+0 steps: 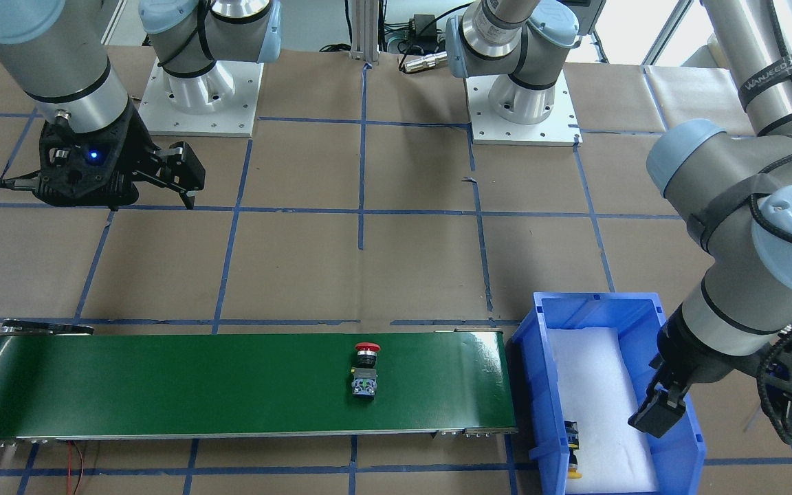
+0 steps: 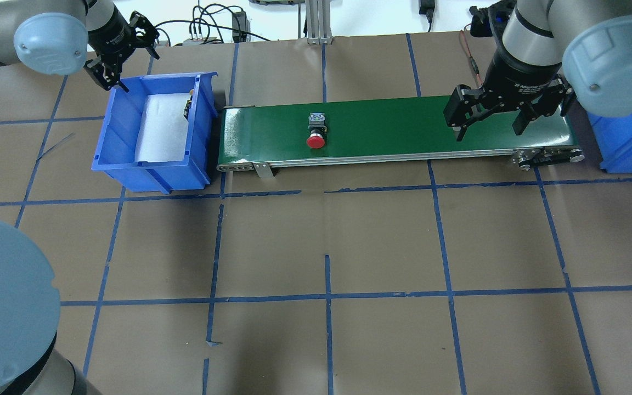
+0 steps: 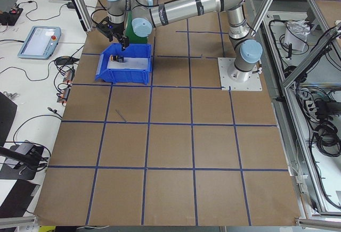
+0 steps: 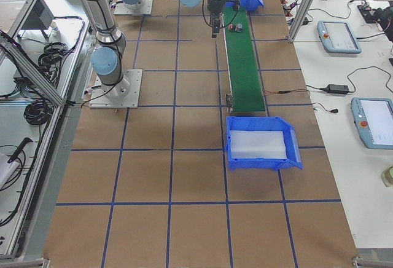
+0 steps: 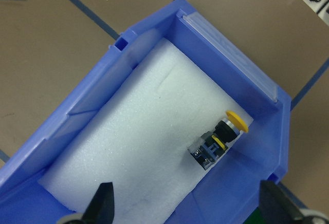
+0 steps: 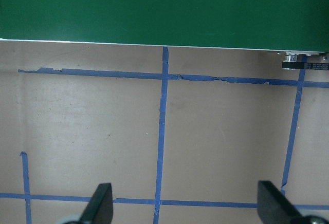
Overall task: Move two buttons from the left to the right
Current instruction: 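Lower the left gripper onto the yellow-capped button while the right arm reaches toward the belt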
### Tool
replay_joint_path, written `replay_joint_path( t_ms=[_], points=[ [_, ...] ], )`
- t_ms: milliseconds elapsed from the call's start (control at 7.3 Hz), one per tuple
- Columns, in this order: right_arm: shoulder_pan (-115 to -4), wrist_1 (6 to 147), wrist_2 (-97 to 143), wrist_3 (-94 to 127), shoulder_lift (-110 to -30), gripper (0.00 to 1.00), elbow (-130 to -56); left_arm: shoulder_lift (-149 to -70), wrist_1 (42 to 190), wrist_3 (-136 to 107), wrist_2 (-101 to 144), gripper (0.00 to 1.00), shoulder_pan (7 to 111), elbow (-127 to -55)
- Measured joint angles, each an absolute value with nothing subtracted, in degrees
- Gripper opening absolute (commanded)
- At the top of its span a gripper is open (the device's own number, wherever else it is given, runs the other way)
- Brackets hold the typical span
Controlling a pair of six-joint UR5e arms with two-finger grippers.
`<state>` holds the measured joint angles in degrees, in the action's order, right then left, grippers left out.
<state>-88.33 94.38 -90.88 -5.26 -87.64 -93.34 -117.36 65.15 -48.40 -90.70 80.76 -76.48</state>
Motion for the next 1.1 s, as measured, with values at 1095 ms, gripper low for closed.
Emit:
replay_joint_path(
  t_ms=[1095],
  points=[
    [-88.3, 94.4, -90.9, -5.2, -87.6, 1.0, -93.3, -124.5, 60.7, -73.4, -91.5, 1.0, 82.9, -74.0]
  ],
)
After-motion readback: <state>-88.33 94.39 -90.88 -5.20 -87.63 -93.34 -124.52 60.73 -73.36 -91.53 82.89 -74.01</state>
